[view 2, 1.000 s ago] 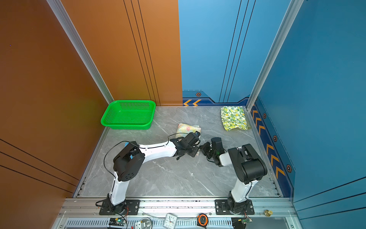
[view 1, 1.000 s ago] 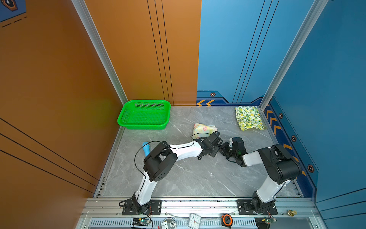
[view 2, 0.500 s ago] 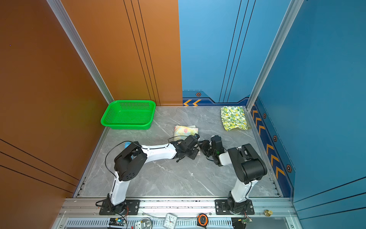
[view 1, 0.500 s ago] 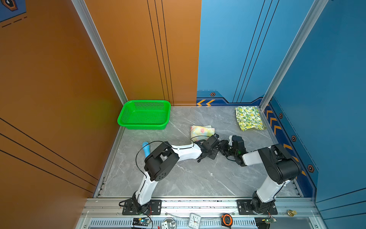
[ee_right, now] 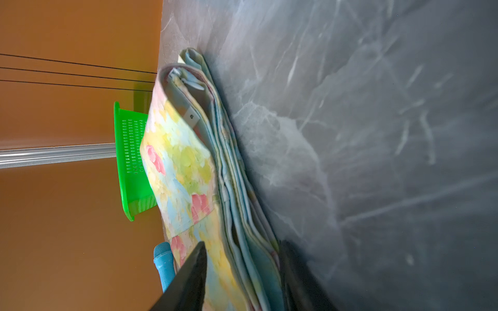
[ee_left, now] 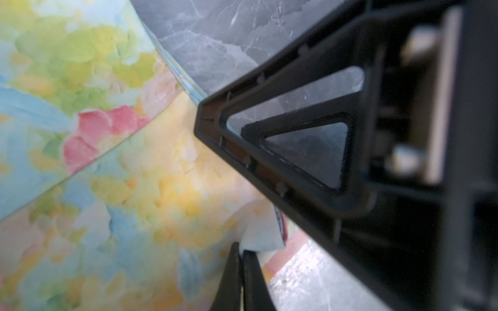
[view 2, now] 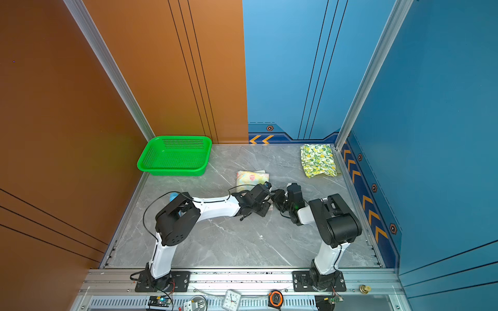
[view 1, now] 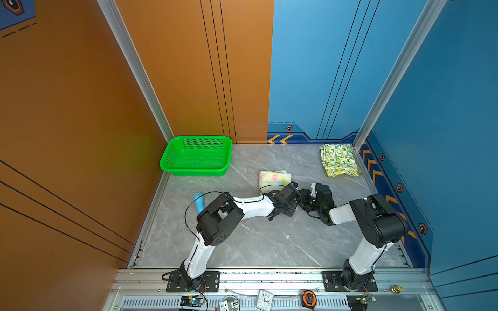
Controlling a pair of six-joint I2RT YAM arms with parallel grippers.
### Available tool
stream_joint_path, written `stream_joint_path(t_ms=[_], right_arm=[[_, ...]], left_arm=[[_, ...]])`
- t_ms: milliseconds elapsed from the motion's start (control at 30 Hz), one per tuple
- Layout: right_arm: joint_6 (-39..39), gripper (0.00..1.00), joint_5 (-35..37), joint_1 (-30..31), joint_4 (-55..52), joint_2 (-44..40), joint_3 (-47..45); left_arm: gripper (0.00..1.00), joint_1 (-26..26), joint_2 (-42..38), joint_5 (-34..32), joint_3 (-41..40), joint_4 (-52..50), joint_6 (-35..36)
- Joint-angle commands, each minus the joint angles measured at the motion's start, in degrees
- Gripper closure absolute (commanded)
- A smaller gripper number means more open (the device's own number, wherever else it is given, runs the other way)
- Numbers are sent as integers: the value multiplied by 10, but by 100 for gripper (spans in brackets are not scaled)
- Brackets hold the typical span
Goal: Fold and stack skirts
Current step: Move the skirt to the center of the table.
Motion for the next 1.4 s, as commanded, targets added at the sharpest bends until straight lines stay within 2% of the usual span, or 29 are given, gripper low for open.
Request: stream_joint_path(t_ms=[0,200,333,467,567,800,900,1100,1367], right_arm=[[-28,57,9,8,-99,33,-13],[-45,66,12,18,-105,47,-25],[-51,81,14,25,-106,50,-22],[-61,100,19,27,-126,43,-13],[-77,100,23,27,-150,28,-6],[-112,100,41,32,-214,-21,1],[-122,100,43,40,-235,-33,2],[-139,100,50,61,-289,-66,-2],[-163,100,71,76,-363,-114,-1]], left_arm=[[95,1,-8,18,-5,4,-9],[93,5,-13,22,2,8,-13],[92,6,-16,27,3,14,-21],[87,8,-28,33,-4,25,-31],[82,15,-45,41,-14,34,-42],[52,51,-115,57,-65,57,-60],[44,70,-139,58,-83,63,-60],[41,119,-127,70,-73,59,-54],[41,152,-40,89,-28,69,-37]])
